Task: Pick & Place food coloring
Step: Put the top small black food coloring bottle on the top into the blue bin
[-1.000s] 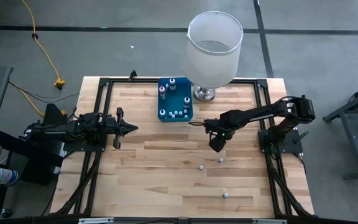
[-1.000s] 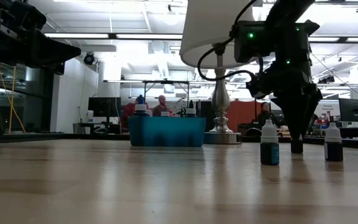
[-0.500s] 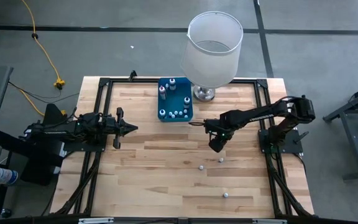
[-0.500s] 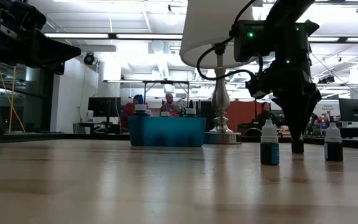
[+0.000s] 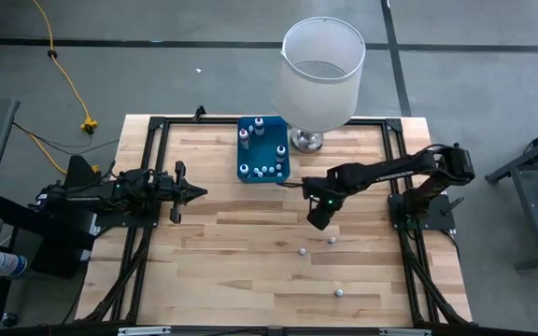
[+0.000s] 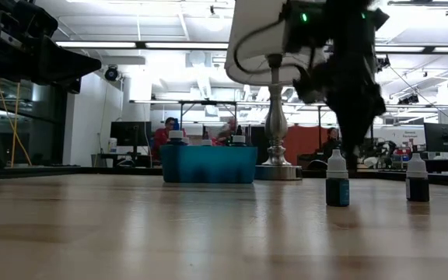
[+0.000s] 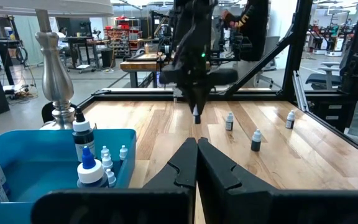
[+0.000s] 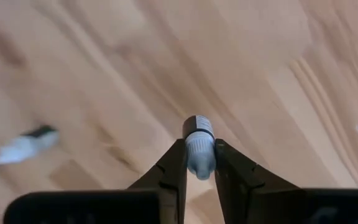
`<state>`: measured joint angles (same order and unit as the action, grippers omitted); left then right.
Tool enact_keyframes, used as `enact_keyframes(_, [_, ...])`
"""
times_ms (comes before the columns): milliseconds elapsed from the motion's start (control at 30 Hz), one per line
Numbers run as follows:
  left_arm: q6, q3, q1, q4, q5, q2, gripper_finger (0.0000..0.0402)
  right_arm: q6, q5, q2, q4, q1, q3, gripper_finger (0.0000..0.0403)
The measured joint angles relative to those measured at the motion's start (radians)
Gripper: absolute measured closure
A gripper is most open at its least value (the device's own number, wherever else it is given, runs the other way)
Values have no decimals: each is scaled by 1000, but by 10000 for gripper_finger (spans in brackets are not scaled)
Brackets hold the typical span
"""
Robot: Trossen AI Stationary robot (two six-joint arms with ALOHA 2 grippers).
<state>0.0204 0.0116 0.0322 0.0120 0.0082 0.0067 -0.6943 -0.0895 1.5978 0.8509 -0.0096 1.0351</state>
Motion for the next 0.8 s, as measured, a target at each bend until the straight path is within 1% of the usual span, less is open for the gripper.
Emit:
enact_keyframes(167, [0, 0, 0, 0, 0, 0, 401, 62, -3, 0, 3, 20, 121, 348])
enact_keyframes(267, [0, 0, 0, 0, 0, 0, 401, 142, -3, 4, 4, 20, 195, 347])
enact_keyframes(367, [0, 0, 0, 0, 0, 0, 401, 229, 1, 36, 28, 19, 284, 347])
enact_keyframes(533, [0, 0, 0, 0, 0, 0, 401, 315, 40, 146, 101, 4, 475, 347])
enact_keyframes(800, [0, 0, 0, 0, 0, 0, 401, 438, 80, 387, 216, -38, 815, 346])
